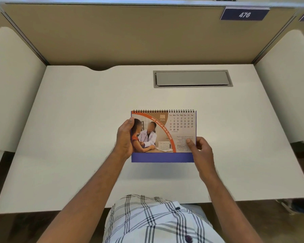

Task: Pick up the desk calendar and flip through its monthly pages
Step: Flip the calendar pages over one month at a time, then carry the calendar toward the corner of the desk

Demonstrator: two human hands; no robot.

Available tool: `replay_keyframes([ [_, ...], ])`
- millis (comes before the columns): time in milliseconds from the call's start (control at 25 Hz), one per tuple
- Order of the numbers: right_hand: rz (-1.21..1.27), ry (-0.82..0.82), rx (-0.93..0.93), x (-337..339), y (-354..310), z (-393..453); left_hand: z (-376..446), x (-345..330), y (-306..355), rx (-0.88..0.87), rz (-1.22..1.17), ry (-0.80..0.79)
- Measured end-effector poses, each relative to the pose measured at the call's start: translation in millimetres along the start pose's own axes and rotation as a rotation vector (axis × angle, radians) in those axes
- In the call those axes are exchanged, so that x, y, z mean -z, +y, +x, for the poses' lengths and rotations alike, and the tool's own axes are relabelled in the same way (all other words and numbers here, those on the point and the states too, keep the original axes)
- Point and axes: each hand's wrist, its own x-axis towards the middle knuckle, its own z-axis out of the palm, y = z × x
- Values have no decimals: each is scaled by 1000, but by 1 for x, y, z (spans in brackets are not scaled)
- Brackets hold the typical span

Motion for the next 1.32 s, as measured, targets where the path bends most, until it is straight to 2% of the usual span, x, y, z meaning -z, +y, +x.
replay_keyframes([
  [280,-6,-136,-112,13,13,-10,-9,0,-7,-38,17,21],
  [640,15,-332,-187,48,-1,-2,-36,-17,-14,-108,-21,75],
  [840,56,-393,-193,58,-3,6,-49,-26,-6,-242,5,143],
  [1040,27,-436,-167,38,-18,21,-38,-20,9,-304,46,343],
  [1320,0,-456,-115,-43,-63,56,4,16,70,-362,94,481],
])
